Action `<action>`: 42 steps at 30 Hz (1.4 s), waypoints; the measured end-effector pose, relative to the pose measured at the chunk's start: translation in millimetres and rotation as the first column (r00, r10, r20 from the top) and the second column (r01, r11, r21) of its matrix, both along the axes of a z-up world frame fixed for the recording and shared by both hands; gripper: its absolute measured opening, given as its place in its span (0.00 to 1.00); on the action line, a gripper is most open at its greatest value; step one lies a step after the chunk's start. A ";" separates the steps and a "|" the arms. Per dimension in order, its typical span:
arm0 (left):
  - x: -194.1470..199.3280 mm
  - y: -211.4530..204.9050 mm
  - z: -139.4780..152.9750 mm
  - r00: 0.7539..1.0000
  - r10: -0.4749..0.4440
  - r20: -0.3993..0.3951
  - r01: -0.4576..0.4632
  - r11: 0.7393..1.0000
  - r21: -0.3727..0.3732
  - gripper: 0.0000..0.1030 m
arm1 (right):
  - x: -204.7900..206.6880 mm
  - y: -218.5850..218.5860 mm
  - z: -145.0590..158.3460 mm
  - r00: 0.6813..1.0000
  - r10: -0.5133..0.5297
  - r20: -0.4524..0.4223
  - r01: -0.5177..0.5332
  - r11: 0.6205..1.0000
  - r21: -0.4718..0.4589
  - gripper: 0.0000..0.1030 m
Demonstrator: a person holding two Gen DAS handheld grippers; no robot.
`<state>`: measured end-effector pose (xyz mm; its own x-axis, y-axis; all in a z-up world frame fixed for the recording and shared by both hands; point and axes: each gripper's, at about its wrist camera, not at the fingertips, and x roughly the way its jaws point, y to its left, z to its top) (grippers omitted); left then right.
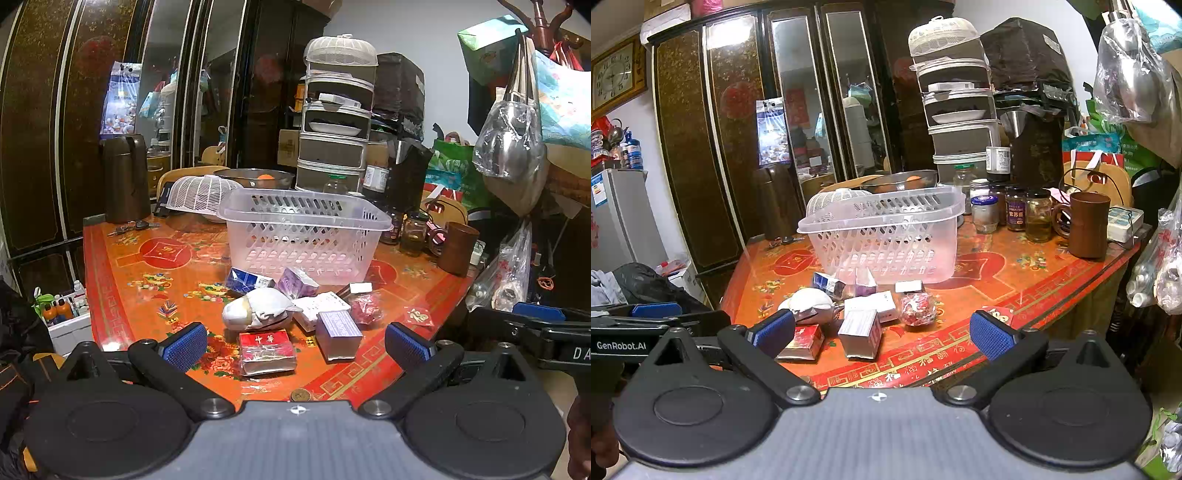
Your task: Organize objects
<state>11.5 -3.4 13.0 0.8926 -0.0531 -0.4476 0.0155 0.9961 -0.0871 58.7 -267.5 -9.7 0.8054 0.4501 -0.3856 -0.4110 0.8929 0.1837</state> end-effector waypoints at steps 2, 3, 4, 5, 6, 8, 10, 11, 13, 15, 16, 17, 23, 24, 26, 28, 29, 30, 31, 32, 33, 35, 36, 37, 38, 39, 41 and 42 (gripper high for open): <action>-0.7 -0.7 0.4 1.000 -0.001 0.002 0.001 1.000 -0.002 1.00 | 0.0 0.2 -0.2 1.000 0.001 0.001 -0.001 1.000 0.000 1.00; -0.8 -0.6 0.6 1.000 -0.002 0.002 0.002 1.000 -0.004 1.00 | 0.0 0.2 0.0 1.000 0.001 0.000 -0.001 1.000 0.000 1.00; -0.8 -0.6 0.9 1.000 -0.002 0.002 0.002 1.000 -0.005 1.00 | 0.2 0.3 0.0 1.000 0.001 -0.001 -0.001 1.000 0.000 1.00; -1.0 -0.7 0.8 1.000 -0.002 0.002 0.002 1.000 -0.004 1.00 | 0.4 0.3 0.0 1.000 0.002 -0.001 -0.002 1.000 0.000 1.00; -1.0 -0.7 0.8 1.000 -0.002 0.002 0.002 1.000 -0.005 1.00 | 0.6 0.2 0.2 1.000 0.003 -0.001 -0.003 1.000 0.000 1.00; -1.1 -0.9 0.8 1.000 -0.002 0.001 0.002 1.000 -0.009 1.00 | 0.9 0.3 0.1 1.000 0.001 -0.002 -0.001 1.000 0.001 1.00; -1.4 -1.1 0.7 1.000 -0.002 0.001 0.002 1.000 -0.010 1.00 | 1.1 -0.1 -0.3 1.000 0.000 -0.002 0.000 1.000 0.003 1.00; -1.4 -0.9 0.7 1.000 -0.002 0.001 0.002 1.000 -0.009 1.00 | 1.2 -0.1 -0.5 1.000 0.000 -0.003 0.000 1.000 0.004 1.00; -1.4 -0.8 0.6 1.000 -0.002 0.002 0.002 1.000 -0.009 1.00 | 1.2 -0.2 -0.5 1.000 0.000 -0.003 0.000 1.000 0.004 1.00; -1.6 -1.0 0.6 1.000 -0.004 0.003 0.004 1.000 -0.009 1.00 | 1.3 -0.6 -0.5 1.000 0.000 -0.002 0.000 1.000 0.004 1.00; -1.7 -1.0 0.7 1.000 -0.003 0.003 0.003 1.000 -0.009 1.00 | 1.3 -0.9 -0.4 1.000 0.000 0.000 0.000 1.000 0.005 1.00; -1.8 -1.1 0.7 1.000 -0.004 0.004 0.004 1.000 -0.010 1.00 | 1.1 -1.4 -0.3 1.000 0.000 0.001 0.000 1.000 0.006 1.00; -1.9 -1.2 0.6 1.000 -0.004 0.003 0.004 1.000 -0.010 1.00 | 1.4 -1.8 -0.5 1.000 0.000 0.001 0.000 1.000 0.006 1.00; -1.9 -1.2 0.5 1.000 -0.004 0.003 0.004 1.000 -0.010 1.00 | 1.4 -1.8 -0.5 1.000 0.000 0.001 0.000 1.000 0.006 1.00; -1.8 -1.4 1.0 1.000 -0.004 0.002 0.004 1.000 -0.010 1.00 | 1.4 -2.1 -0.4 1.000 0.000 0.001 0.000 1.000 0.006 1.00; -1.8 -1.8 1.3 1.000 -0.004 0.002 0.004 1.000 -0.011 1.00 | 1.7 -1.9 -0.3 1.000 0.000 0.000 0.000 1.000 0.006 1.00; -1.9 -2.0 1.2 1.000 -0.004 0.002 0.004 1.000 -0.010 1.00 | 1.5 -1.7 -0.4 1.000 0.000 0.000 0.000 1.000 0.006 1.00; -1.8 -2.4 1.6 1.000 -0.004 0.002 0.004 1.000 -0.010 1.00 | 1.4 -1.8 -0.5 1.000 -0.001 0.001 0.001 1.000 0.006 1.00; -1.7 -3.0 2.0 1.000 -0.004 0.003 0.004 1.000 -0.009 1.00 | 1.4 -2.2 -0.6 1.000 -0.001 0.001 0.001 1.000 0.008 1.00; -1.7 -2.3 1.6 1.000 -0.004 0.002 0.004 1.000 -0.010 1.00 | 1.3 -2.5 -0.6 1.000 -0.001 0.000 0.001 1.000 0.008 1.00; -1.8 -2.6 1.7 1.000 -0.005 0.003 0.005 1.000 -0.010 1.00 | 1.2 -2.3 -0.7 1.000 -0.002 0.001 0.002 1.000 0.007 1.00; -1.6 -3.4 2.3 1.000 -0.007 0.004 0.007 1.000 -0.010 1.00 | 1.3 -2.3 -0.5 1.000 -0.001 0.000 0.001 1.000 0.008 1.00; -1.5 -3.5 2.3 1.000 -0.007 0.004 0.007 1.000 -0.010 1.00 | 1.3 -2.2 -0.5 1.000 0.000 0.001 0.000 1.000 0.007 1.00; -1.6 -3.3 2.2 1.000 -0.007 0.003 0.007 1.000 -0.011 1.00 | 1.4 -2.5 -0.4 1.000 0.000 0.001 0.000 1.000 0.007 1.00; -1.6 -3.3 2.2 1.000 -0.007 0.004 0.007 1.000 -0.012 1.00 | 1.4 -2.7 -0.3 1.000 0.001 0.002 -0.001 1.000 0.007 1.00; -1.5 -3.5 2.3 1.000 -0.006 0.004 0.006 1.000 -0.012 1.00 | 1.3 -3.1 -0.3 1.000 0.001 0.002 -0.001 1.000 0.007 1.00; -1.4 -4.2 2.5 1.000 -0.006 0.004 0.006 1.000 -0.011 1.00 | 1.5 -3.1 -0.6 1.000 0.002 0.002 -0.002 1.000 0.007 1.00; -1.5 -3.7 2.2 1.000 -0.007 0.004 0.007 1.000 -0.010 1.00 | 1.3 -2.9 -0.7 1.000 0.002 0.002 -0.002 1.000 0.008 1.00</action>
